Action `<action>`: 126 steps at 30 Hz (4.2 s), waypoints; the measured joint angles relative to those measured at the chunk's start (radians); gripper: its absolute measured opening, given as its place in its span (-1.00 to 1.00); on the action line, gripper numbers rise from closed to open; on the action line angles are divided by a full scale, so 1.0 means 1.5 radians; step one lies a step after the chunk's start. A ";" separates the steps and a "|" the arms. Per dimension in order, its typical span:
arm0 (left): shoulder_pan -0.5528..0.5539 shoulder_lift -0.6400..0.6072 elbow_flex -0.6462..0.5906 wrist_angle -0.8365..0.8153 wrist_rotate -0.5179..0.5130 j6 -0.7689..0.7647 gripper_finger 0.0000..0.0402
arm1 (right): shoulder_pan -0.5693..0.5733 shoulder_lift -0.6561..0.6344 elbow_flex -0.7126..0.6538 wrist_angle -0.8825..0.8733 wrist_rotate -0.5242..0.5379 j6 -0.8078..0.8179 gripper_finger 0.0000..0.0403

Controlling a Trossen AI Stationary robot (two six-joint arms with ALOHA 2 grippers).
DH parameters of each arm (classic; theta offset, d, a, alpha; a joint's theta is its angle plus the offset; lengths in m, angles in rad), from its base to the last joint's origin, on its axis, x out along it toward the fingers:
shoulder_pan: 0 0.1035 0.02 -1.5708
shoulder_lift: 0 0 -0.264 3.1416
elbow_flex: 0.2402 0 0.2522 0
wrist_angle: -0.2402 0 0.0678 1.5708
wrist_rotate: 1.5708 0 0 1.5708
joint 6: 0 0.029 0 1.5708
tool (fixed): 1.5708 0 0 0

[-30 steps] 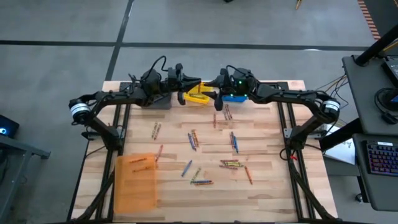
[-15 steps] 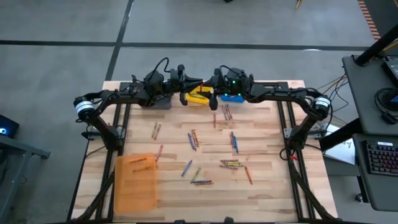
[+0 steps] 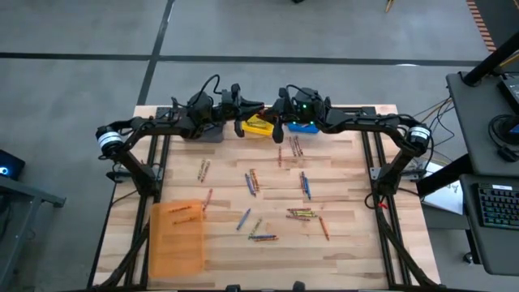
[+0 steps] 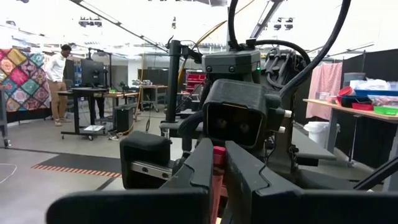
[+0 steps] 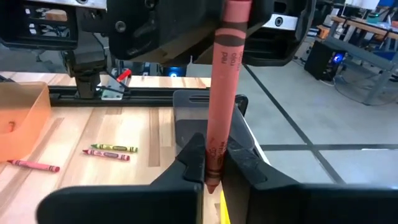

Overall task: Sort crayons
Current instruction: Put the red crayon into the blue bin, then put the green crayon into the yellow bin

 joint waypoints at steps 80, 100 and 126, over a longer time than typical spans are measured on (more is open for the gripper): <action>0.000 -0.050 0.003 -0.260 -0.003 -0.035 -0.17 | -0.186 0.074 0.226 -0.807 0.190 0.024 -0.48; -0.085 -0.100 0.201 -1.231 -0.294 -0.014 -0.17 | -0.083 0.019 0.231 -0.943 0.190 0.023 -0.54; -0.097 -0.104 -0.031 -1.288 -0.338 -0.230 -0.17 | -0.055 -0.004 0.228 -0.917 0.191 0.017 -0.58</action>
